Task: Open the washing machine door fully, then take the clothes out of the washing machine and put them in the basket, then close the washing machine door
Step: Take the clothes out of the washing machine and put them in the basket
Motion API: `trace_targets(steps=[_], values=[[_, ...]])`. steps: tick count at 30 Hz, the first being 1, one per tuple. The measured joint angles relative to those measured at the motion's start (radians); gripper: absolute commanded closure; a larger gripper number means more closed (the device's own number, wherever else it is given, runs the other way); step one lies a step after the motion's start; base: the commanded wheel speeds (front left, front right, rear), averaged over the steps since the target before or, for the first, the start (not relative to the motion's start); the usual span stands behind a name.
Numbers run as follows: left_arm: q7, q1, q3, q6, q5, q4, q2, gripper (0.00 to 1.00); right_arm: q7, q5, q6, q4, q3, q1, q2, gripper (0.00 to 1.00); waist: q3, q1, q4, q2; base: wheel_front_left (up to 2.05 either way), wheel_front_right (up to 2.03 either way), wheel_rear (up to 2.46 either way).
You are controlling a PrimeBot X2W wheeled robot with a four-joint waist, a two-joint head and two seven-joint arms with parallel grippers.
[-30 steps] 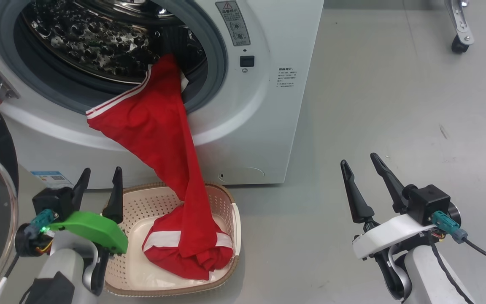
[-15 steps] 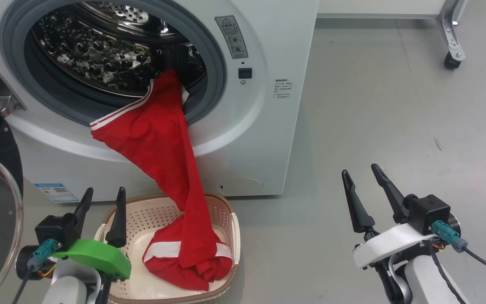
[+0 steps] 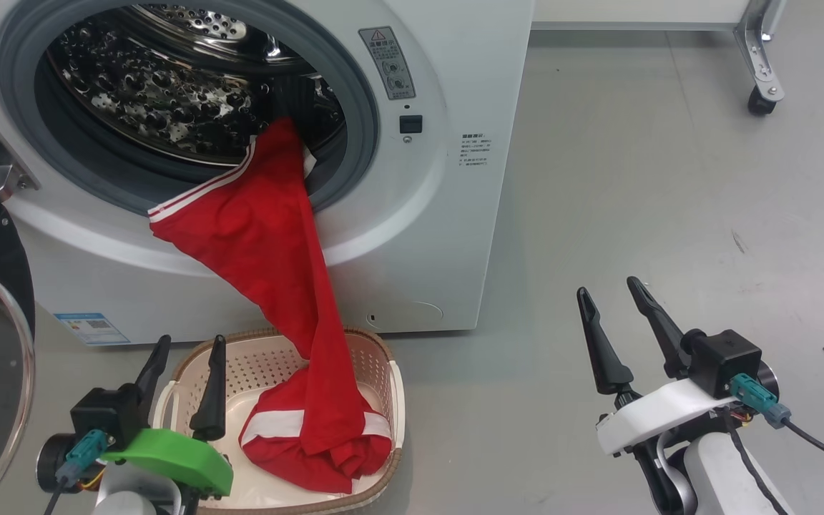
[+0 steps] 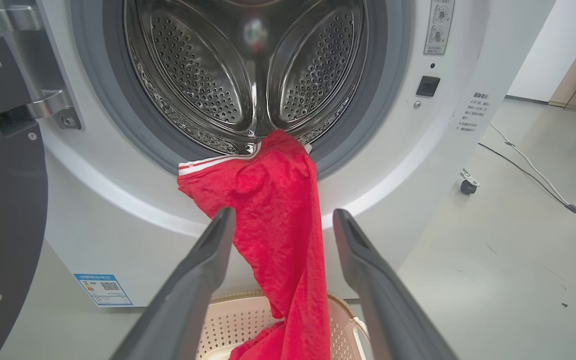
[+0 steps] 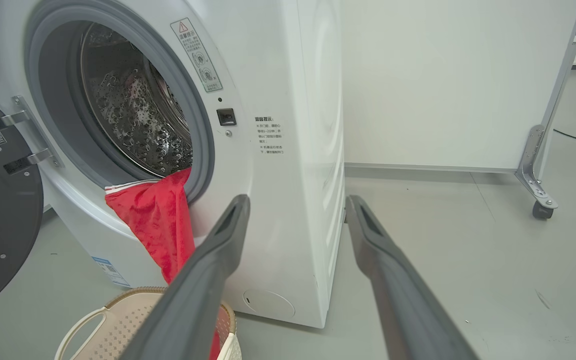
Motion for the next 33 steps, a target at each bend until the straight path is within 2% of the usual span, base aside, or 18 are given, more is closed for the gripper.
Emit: trace_targets(steps=[11,21,33], values=[[0.000,0.046,0.004,0.000,0.007,-0.037,-0.002,0.00,0.000,0.000,0.000,-0.002,0.032,0.001,0.000,0.00,0.003,0.0000,-0.008,0.0000,0.00,0.00,0.00],[0.005,0.051,-0.006,0.000,0.007,-0.033,-0.002,0.00,0.000,0.000,0.000,-0.018,0.061,0.001,0.000,0.00,0.061,0.0000,-0.041,0.0000,0.00,0.00,0.00],[0.128,-0.094,0.028,0.017,-0.007,-0.019,0.028,0.00,0.000,0.019,0.000,-0.062,0.077,-0.032,0.000,0.00,0.187,0.0000,-0.122,0.0000,0.00,0.00,0.00]])
